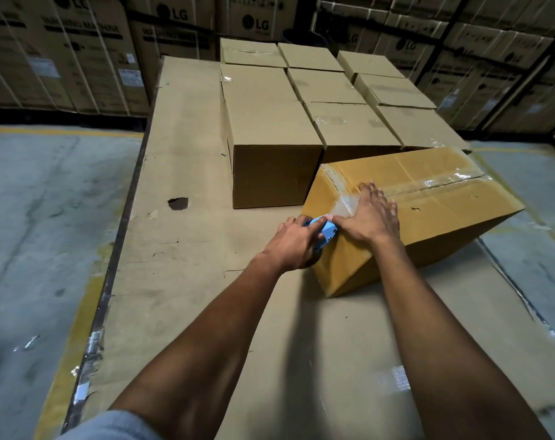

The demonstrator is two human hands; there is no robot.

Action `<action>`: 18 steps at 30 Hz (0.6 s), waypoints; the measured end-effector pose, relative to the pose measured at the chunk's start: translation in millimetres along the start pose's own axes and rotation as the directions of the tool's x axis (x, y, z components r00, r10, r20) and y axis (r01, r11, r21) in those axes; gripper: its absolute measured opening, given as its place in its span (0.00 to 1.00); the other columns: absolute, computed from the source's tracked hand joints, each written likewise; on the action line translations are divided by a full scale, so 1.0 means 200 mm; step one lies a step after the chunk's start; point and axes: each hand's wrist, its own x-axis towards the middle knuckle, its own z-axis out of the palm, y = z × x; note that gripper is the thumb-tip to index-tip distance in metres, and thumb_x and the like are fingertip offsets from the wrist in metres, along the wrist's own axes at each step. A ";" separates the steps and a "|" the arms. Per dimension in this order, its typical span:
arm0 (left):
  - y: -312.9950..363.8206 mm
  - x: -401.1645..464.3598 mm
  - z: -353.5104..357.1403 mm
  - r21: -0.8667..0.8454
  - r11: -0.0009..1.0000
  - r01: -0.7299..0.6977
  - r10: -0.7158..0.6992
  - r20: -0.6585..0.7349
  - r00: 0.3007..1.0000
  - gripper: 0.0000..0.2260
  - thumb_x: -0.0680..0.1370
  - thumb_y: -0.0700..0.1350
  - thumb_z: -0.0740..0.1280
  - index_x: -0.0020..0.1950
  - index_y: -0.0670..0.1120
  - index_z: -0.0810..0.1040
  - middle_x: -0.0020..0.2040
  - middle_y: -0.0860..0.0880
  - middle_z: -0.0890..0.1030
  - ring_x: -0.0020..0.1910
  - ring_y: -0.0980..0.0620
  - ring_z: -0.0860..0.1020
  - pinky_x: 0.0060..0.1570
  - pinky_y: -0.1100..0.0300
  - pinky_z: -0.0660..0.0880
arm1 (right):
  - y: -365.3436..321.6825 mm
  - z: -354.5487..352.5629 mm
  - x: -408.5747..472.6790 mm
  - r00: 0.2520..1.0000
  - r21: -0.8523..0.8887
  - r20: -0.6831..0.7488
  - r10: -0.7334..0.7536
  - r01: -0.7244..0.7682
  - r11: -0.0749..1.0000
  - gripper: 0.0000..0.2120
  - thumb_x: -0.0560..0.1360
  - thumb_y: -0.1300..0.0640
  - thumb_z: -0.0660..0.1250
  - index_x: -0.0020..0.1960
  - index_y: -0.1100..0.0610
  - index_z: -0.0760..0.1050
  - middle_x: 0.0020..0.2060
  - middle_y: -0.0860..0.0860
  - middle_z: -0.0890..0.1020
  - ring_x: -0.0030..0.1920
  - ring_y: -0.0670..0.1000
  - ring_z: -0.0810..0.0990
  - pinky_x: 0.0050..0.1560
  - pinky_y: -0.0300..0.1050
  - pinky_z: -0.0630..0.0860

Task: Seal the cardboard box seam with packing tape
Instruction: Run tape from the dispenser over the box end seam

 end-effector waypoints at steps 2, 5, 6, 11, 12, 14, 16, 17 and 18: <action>0.00 -0.01 0.00 0.069 0.997 -0.034 0.035 -0.023 0.999 0.28 0.89 0.55 0.62 0.88 0.51 0.61 0.84 0.41 0.68 0.64 0.33 0.75 0.63 0.41 0.73 | 0.00 0.00 0.00 1.000 -0.004 -0.001 0.004 -0.004 1.000 0.58 0.71 0.27 0.71 0.87 0.53 0.48 0.87 0.54 0.50 0.86 0.57 0.49 0.84 0.62 0.47; 0.01 -0.04 0.02 0.144 0.987 -0.071 0.075 -0.024 0.997 0.32 0.89 0.56 0.61 0.91 0.53 0.53 0.91 0.52 0.55 0.64 0.37 0.73 0.58 0.45 0.72 | 0.00 0.00 0.00 1.000 -0.005 0.002 -0.003 0.003 1.000 0.55 0.73 0.32 0.72 0.87 0.53 0.48 0.87 0.55 0.50 0.86 0.58 0.50 0.84 0.63 0.48; 0.01 -0.04 0.03 0.152 0.986 -0.075 0.080 -0.025 0.996 0.33 0.89 0.56 0.61 0.91 0.54 0.51 0.91 0.53 0.53 0.64 0.37 0.72 0.57 0.46 0.71 | 0.00 0.00 0.00 1.000 -0.005 -0.001 -0.005 0.005 1.000 0.54 0.73 0.32 0.72 0.87 0.53 0.48 0.87 0.55 0.50 0.86 0.58 0.49 0.84 0.63 0.48; 0.02 -0.06 0.05 0.144 0.987 -0.066 0.072 -0.040 0.997 0.34 0.89 0.55 0.61 0.91 0.58 0.47 0.91 0.56 0.52 0.63 0.39 0.71 0.55 0.49 0.67 | 0.01 0.01 0.00 1.000 -0.007 -0.002 -0.011 0.011 1.000 0.53 0.74 0.33 0.71 0.87 0.53 0.48 0.87 0.54 0.50 0.86 0.57 0.50 0.84 0.62 0.47; 0.02 -0.06 0.05 0.142 0.988 -0.061 0.068 -0.045 0.997 0.33 0.89 0.54 0.61 0.91 0.58 0.48 0.91 0.56 0.52 0.63 0.39 0.71 0.55 0.49 0.68 | 0.01 0.00 0.00 1.000 -0.003 -0.002 -0.011 0.011 1.000 0.53 0.74 0.33 0.71 0.87 0.53 0.49 0.87 0.54 0.50 0.86 0.57 0.50 0.84 0.62 0.47; 0.03 -0.06 0.05 0.128 0.991 -0.049 0.057 -0.055 0.997 0.33 0.89 0.55 0.62 0.91 0.58 0.50 0.91 0.56 0.54 0.63 0.38 0.72 0.56 0.48 0.69 | 0.01 0.00 0.00 1.000 0.018 -0.009 -0.014 0.014 1.000 0.50 0.76 0.33 0.68 0.87 0.53 0.49 0.87 0.54 0.51 0.86 0.57 0.50 0.84 0.62 0.47; 0.03 -0.04 0.05 0.107 0.994 -0.037 0.041 -0.041 0.998 0.33 0.88 0.55 0.62 0.91 0.57 0.53 0.91 0.56 0.55 0.64 0.37 0.72 0.59 0.46 0.71 | 0.01 0.00 0.00 1.000 0.041 -0.022 -0.014 0.015 0.999 0.47 0.78 0.32 0.64 0.86 0.53 0.50 0.87 0.54 0.52 0.86 0.57 0.51 0.84 0.62 0.47; 0.03 -0.03 0.04 0.092 0.995 -0.030 0.033 -0.031 0.999 0.33 0.88 0.55 0.63 0.91 0.57 0.53 0.90 0.56 0.56 0.64 0.36 0.73 0.60 0.46 0.72 | 0.01 0.00 0.00 1.000 0.042 -0.025 -0.015 0.016 0.999 0.46 0.79 0.32 0.63 0.86 0.53 0.50 0.87 0.54 0.52 0.86 0.57 0.51 0.84 0.62 0.47; 0.02 -0.03 0.04 0.078 0.997 -0.028 0.029 -0.019 0.999 0.33 0.87 0.55 0.63 0.91 0.57 0.53 0.90 0.56 0.56 0.64 0.35 0.73 0.61 0.45 0.73 | 0.01 0.00 0.00 1.000 0.037 -0.026 -0.016 0.017 0.999 0.45 0.79 0.31 0.62 0.87 0.53 0.50 0.87 0.55 0.52 0.86 0.57 0.51 0.84 0.62 0.47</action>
